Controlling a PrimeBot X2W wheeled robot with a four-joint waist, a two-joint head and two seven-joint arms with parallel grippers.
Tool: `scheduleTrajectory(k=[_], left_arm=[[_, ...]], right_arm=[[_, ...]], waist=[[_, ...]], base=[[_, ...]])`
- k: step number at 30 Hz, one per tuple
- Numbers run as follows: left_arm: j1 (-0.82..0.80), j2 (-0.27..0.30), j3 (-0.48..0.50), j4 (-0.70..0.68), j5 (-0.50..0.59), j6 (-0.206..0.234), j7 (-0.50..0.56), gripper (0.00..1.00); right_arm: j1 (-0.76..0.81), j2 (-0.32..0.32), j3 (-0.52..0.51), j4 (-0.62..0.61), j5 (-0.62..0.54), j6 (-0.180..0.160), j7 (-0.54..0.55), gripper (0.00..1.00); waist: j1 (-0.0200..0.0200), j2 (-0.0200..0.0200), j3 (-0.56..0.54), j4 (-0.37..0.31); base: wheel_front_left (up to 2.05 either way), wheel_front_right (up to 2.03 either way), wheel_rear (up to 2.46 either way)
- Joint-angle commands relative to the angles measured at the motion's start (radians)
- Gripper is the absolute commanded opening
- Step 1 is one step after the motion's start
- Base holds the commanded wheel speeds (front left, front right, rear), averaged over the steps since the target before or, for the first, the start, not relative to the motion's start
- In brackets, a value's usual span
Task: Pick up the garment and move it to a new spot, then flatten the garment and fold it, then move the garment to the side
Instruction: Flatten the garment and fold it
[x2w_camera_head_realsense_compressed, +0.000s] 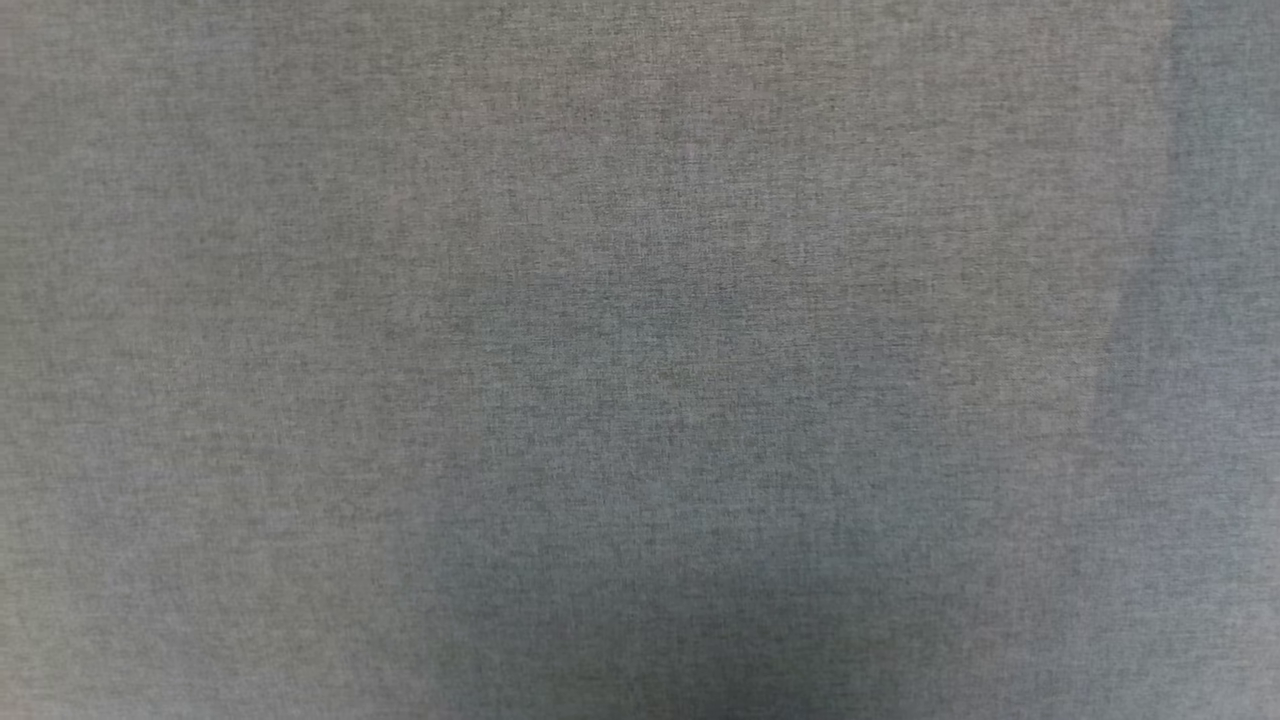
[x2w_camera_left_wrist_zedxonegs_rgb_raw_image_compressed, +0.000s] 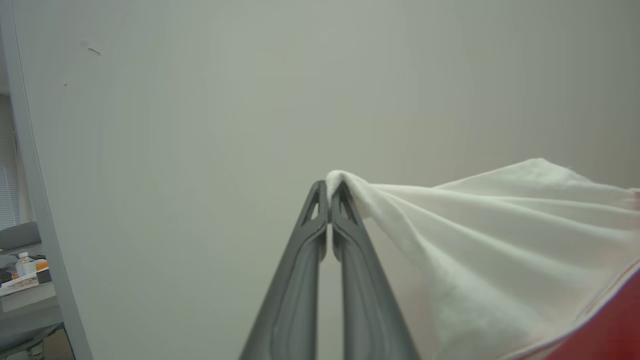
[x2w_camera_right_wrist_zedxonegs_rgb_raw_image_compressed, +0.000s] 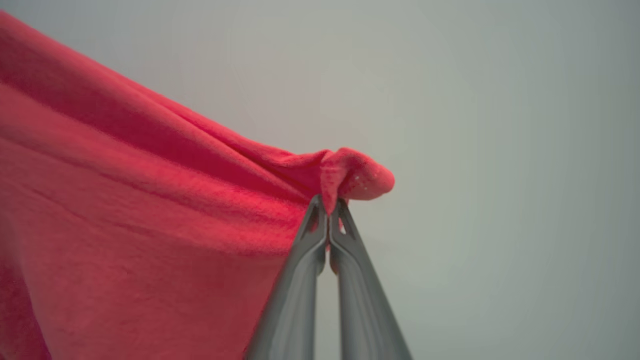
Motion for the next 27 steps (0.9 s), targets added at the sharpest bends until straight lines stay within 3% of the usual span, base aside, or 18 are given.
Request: scheduleTrajectory(k=[1, 15, 20, 27], left_arm=[[0.045, 0.005, 0.025, -0.016, -0.001, 0.003, -0.006, 0.0], [0.707, -0.17, 0.202, -0.248, 0.001, -0.013, -0.007, 0.0], [0.954, -0.225, 0.198, -0.262, -0.002, -0.018, -0.007, 0.0], [1.236, -0.25, 0.132, -0.254, -0.039, -0.021, -0.007, 0.0]], right_arm=[[0.025, -0.008, 0.005, 0.015, 0.004, -0.009, -0.016, 0.0], [0.366, -0.065, 0.19, -0.01, 0.135, -0.009, -0.083, 0.0], [0.549, -0.084, 0.224, -0.078, 0.167, -0.009, -0.084, 0.0], [0.805, -0.09, 0.266, -0.133, 0.246, -0.009, -0.084, 0.0]], waist=[[-0.0001, 0.0, 0.001, 0.006], [-0.0001, 0.0, -0.125, 0.043], [-0.0001, 0.0, -0.225, 0.063], [-0.0001, 0.0, -0.351, 0.084]], base=[[0.0, 0.0, 0.0], [0.0, 0.0, 0.0], [0.0, 0.0, 0.0], [0.0, 0.0, 0.0]])
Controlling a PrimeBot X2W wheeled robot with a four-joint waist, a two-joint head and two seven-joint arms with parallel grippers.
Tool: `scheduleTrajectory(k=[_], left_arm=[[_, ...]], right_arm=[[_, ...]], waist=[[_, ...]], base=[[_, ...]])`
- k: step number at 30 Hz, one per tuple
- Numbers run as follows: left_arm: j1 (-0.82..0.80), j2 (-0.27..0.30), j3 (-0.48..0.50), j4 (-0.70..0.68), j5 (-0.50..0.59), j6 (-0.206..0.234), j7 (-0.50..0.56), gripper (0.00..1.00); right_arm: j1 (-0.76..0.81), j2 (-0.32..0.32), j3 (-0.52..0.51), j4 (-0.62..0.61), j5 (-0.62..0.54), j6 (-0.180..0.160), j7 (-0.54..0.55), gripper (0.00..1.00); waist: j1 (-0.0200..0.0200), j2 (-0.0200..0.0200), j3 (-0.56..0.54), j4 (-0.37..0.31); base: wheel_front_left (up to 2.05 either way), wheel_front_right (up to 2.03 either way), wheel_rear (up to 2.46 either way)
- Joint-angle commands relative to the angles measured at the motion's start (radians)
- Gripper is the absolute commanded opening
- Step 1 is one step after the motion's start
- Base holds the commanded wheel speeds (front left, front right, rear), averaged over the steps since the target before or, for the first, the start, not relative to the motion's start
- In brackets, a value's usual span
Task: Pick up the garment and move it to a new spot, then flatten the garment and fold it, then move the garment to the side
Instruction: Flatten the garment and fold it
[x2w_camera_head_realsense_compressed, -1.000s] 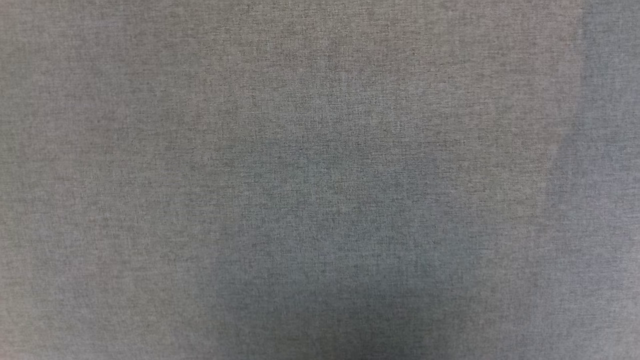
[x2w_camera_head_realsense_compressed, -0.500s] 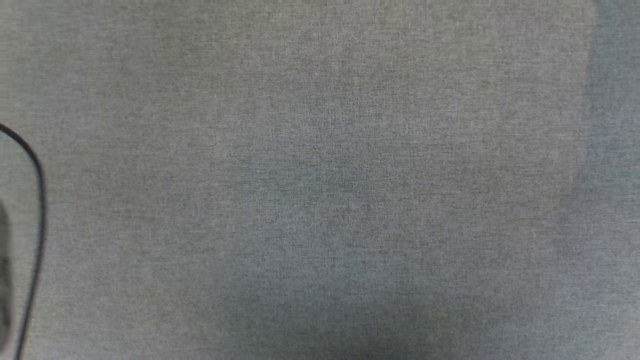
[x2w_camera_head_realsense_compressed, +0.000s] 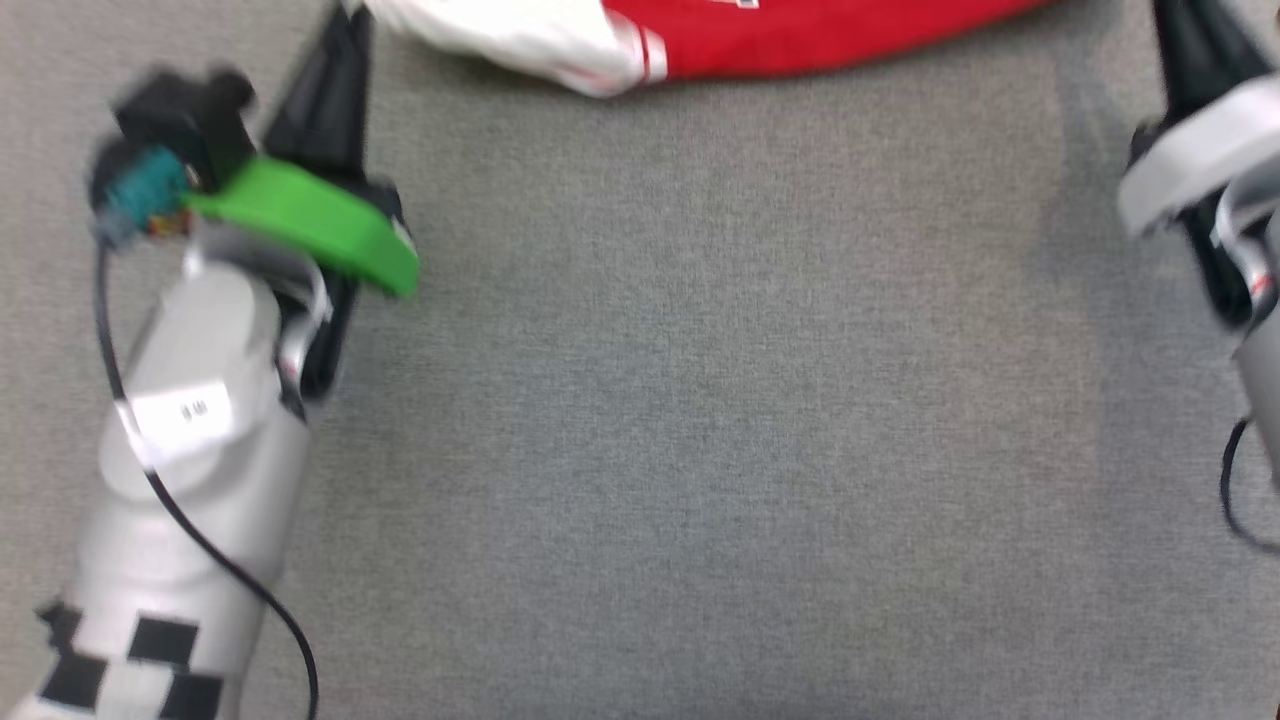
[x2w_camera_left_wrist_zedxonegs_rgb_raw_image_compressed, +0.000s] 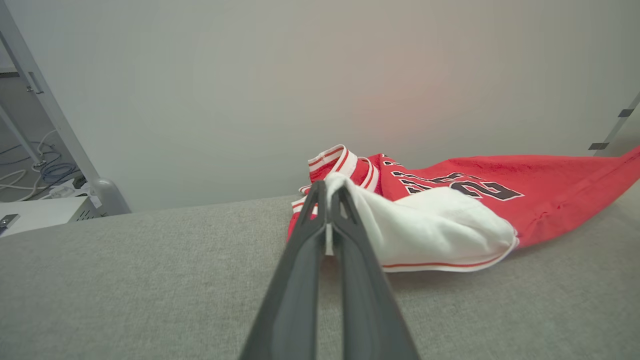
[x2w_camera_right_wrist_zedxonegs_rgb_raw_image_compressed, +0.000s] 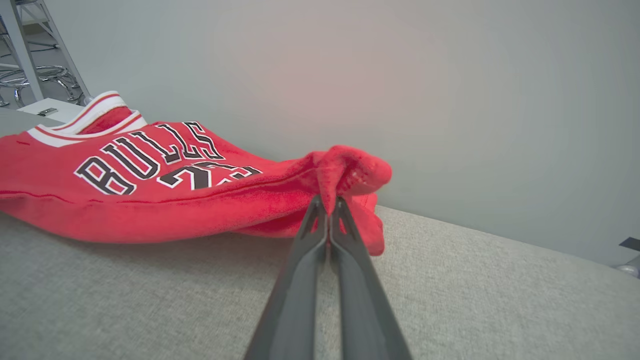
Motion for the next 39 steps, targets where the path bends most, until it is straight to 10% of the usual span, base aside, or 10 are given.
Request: scheduleTrajectory(k=[1, 22, 39], left_arm=[[0.049, -0.006, -0.007, 0.001, -0.02, -0.003, -0.006, 0.0], [0.507, 0.177, -0.327, -0.12, -0.323, -0.003, 0.114, 0.0], [0.724, 0.355, -0.395, -0.332, -0.41, 0.002, 0.25, 0.0]], right_arm=[[0.043, 0.002, 0.007, -0.009, 0.024, -0.008, -0.009, 0.0], [0.501, -0.027, -0.002, -0.048, 0.229, -0.008, -0.009, 0.0], [0.764, -0.083, 0.069, -0.167, 0.319, -0.008, -0.009, 0.0]], waist=[[0.0001, 0.0, -0.104, 0.027], [0.0001, 0.0, -0.326, 0.083], [0.0001, 0.0, -0.48, 0.092]], base=[[0.0, 0.0, 0.0], [0.0, 0.0, 0.0], [0.0, 0.0, 0.0]])
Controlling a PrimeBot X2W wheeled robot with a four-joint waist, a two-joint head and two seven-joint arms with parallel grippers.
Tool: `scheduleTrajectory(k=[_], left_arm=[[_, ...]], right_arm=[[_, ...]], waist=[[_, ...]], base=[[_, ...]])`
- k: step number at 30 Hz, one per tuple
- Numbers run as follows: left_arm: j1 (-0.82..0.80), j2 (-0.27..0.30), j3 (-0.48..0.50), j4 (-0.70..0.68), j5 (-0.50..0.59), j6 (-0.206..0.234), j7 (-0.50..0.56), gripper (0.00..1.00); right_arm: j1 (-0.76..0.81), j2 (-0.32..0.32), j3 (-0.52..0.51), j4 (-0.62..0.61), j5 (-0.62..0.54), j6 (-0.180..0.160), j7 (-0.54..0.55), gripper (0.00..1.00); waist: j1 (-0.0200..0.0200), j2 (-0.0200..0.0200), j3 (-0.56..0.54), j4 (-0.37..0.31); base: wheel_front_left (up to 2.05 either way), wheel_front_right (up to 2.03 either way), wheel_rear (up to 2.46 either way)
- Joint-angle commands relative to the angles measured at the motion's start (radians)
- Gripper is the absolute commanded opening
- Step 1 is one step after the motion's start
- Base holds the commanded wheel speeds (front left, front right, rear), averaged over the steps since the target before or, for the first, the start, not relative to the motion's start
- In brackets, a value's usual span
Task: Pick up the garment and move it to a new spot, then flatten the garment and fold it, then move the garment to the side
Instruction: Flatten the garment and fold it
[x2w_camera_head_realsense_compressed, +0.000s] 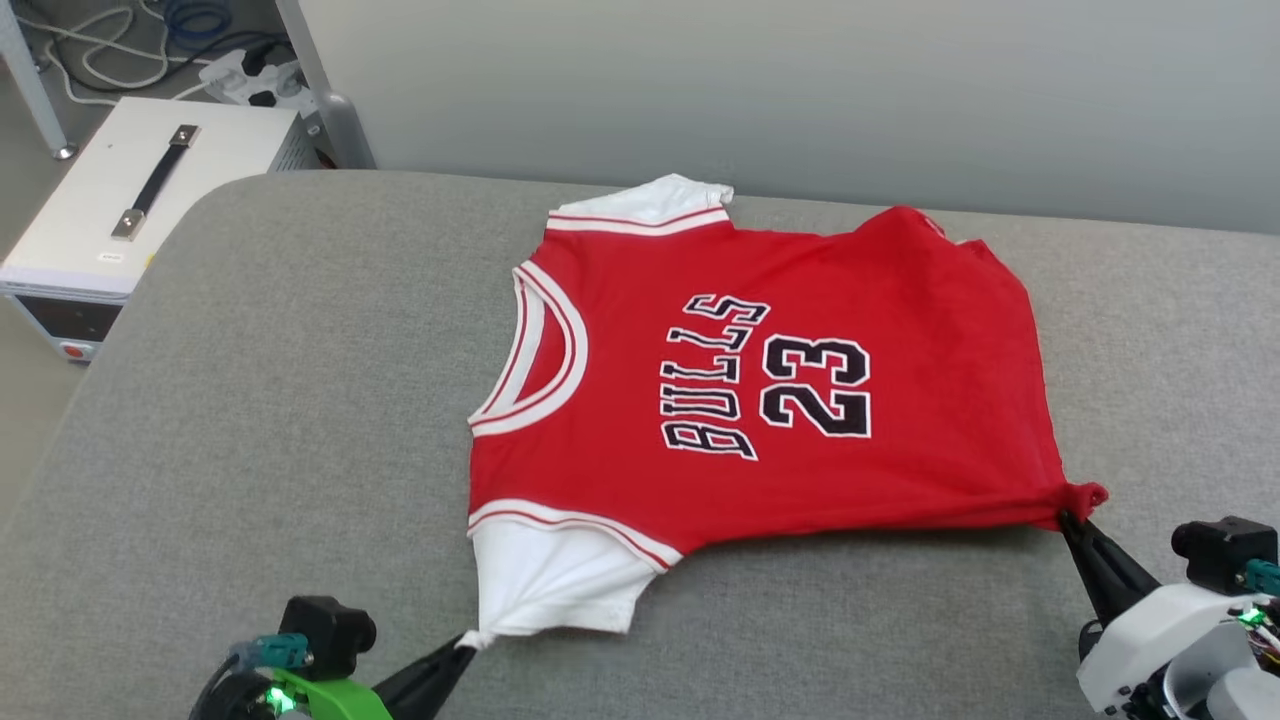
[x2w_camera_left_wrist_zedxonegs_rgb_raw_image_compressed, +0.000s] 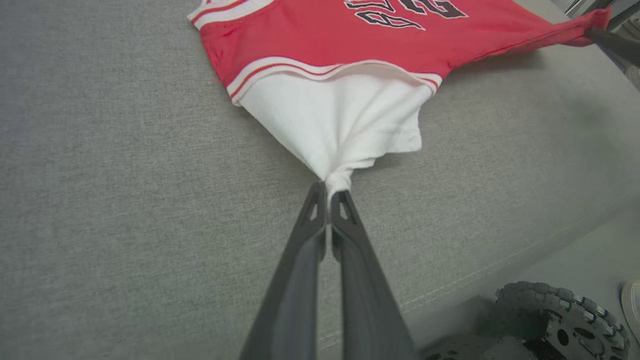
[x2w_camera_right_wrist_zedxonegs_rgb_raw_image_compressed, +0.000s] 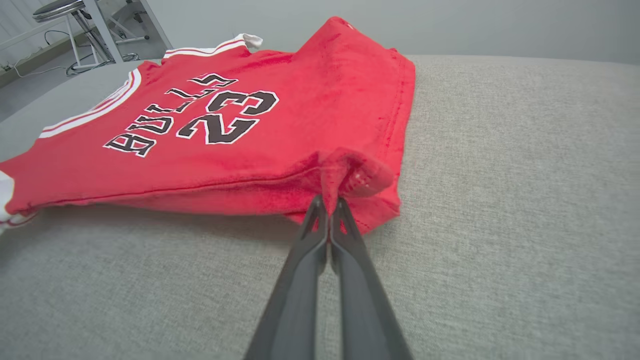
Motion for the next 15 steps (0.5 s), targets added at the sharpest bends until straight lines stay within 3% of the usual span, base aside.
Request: scheduleTrajectory(k=[1, 8, 15], left_arm=[[0.028, 0.019, -0.01, -0.021, -0.005, 0.002, 0.01, 0.0], [0.109, 0.071, -0.057, -0.15, -0.054, -0.001, 0.055, 0.0], [0.141, 0.106, -0.058, -0.236, -0.083, 0.001, 0.051, 0.0]], right_arm=[[0.028, -0.009, -0.01, -0.013, 0.013, -0.002, -0.009, 0.0], [0.166, -0.026, -0.088, -0.101, -0.002, -0.002, -0.007, 0.0], [0.308, 0.01, -0.19, -0.235, -0.063, -0.002, 0.032, 0.0]], waist=[[0.0001, -0.0001, -0.03, 0.005], [0.0001, -0.0001, -0.058, 0.011], [0.0001, -0.0001, -0.051, 0.017]], base=[[0.0, 0.0, 0.0], [0.0, 0.0, 0.0], [0.0, 0.0, 0.0]])
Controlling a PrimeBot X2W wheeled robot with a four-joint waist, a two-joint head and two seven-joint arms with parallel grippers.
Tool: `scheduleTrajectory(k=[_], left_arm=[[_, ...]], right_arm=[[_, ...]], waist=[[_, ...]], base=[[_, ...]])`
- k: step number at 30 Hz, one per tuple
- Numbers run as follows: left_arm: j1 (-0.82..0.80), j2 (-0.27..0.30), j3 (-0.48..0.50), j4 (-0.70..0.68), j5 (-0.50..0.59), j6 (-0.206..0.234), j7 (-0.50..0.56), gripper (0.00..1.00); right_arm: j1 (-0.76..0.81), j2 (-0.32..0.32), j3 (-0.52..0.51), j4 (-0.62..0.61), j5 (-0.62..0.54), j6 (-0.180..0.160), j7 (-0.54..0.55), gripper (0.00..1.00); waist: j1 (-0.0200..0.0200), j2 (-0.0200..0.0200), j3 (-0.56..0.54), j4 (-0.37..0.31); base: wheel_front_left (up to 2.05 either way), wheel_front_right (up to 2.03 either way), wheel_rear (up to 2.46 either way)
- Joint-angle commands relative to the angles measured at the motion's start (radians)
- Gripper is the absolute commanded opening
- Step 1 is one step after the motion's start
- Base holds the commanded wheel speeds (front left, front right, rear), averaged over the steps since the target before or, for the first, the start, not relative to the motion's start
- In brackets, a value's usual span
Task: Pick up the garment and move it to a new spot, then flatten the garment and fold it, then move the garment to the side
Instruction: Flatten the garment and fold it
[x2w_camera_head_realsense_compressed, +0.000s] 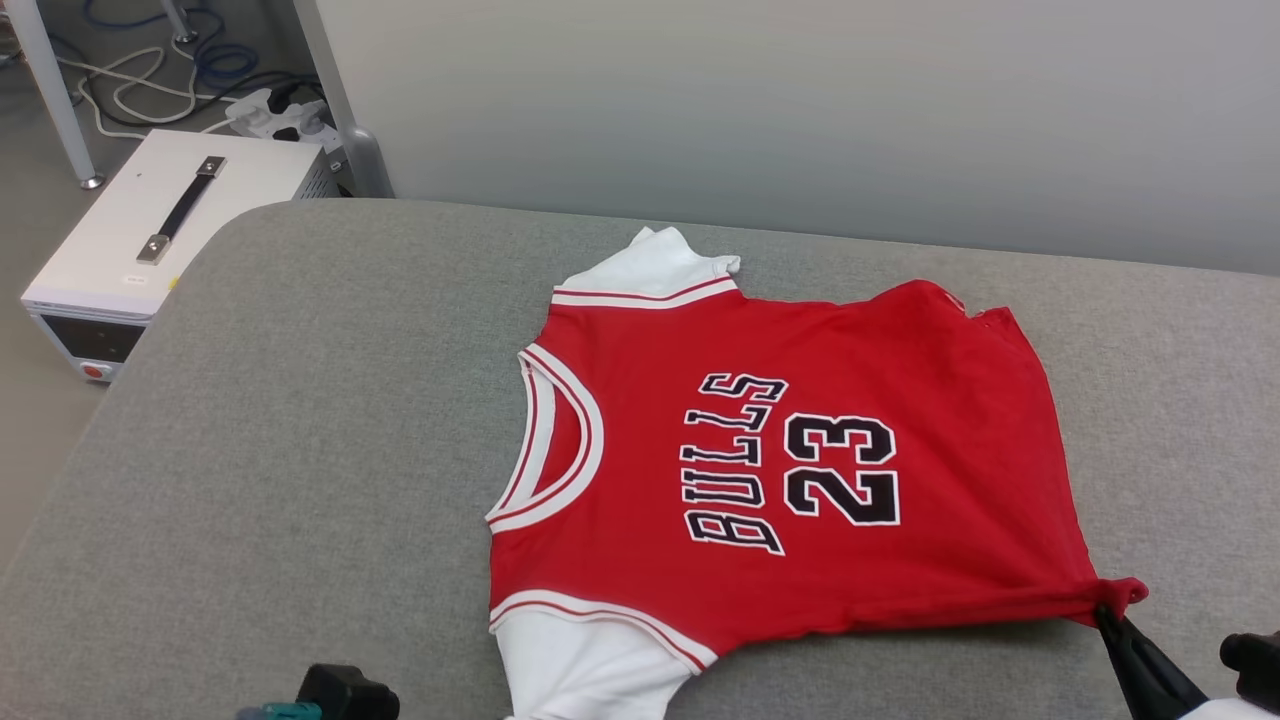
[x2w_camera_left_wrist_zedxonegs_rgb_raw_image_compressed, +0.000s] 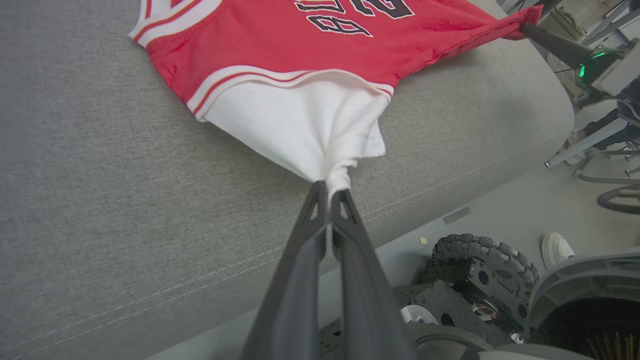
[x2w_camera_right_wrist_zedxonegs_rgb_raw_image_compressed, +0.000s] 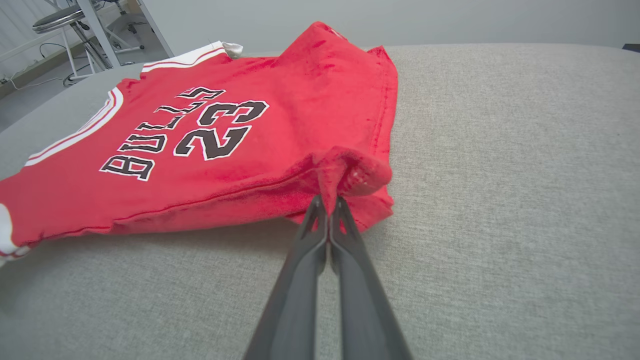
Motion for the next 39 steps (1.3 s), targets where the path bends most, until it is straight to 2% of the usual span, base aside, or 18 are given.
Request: scheduleTrajectory(k=[1, 8, 18, 27, 32, 39], left_arm=[[0.007, 0.012, 0.015, -0.009, -0.004, 0.004, -0.018, 0.0], [-0.05, 0.013, 0.067, -0.021, 0.018, 0.01, -0.074, 0.0], [-0.227, -0.024, 0.11, 0.009, 0.033, 0.006, -0.073, 0.0], [-0.404, -0.073, 0.123, 0.148, 0.02, 0.001, -0.047, 0.0], [-0.496, -0.097, 0.112, 0.259, 0.029, 0.0, -0.023, 0.0], [-0.585, -0.133, 0.089, 0.405, 0.044, -0.001, -0.006, 0.0]], right_arm=[[0.026, 0.015, -0.019, -0.029, -0.017, -0.002, 0.011, 0.0], [0.058, 0.065, -0.098, -0.137, -0.073, -0.002, 0.073, 0.0], [-0.02, 0.096, -0.141, -0.213, -0.137, -0.002, 0.185, 0.0], [-0.154, 0.112, -0.143, -0.175, -0.155, -0.002, 0.271, 0.0], [-0.219, 0.123, -0.155, -0.126, -0.177, -0.002, 0.276, 0.0], [-0.303, 0.138, -0.122, -0.05, -0.202, -0.002, 0.269, 0.0]], waist=[[0.0001, -0.0001, 0.004, 0.0], [0.0001, -0.0001, 0.021, -0.014], [0.0001, -0.0001, 0.083, -0.045], [0.0001, -0.0001, 0.178, -0.072], [0.0001, -0.0001, 0.215, -0.081], [0.0001, -0.0001, 0.249, -0.104]], base=[[0.0, 0.0, 0.0], [0.0, 0.0, 0.0], [0.0, 0.0, 0.0], [0.0, 0.0, 0.0], [0.0, 0.0, 0.0], [0.0, 0.0, 0.0]])
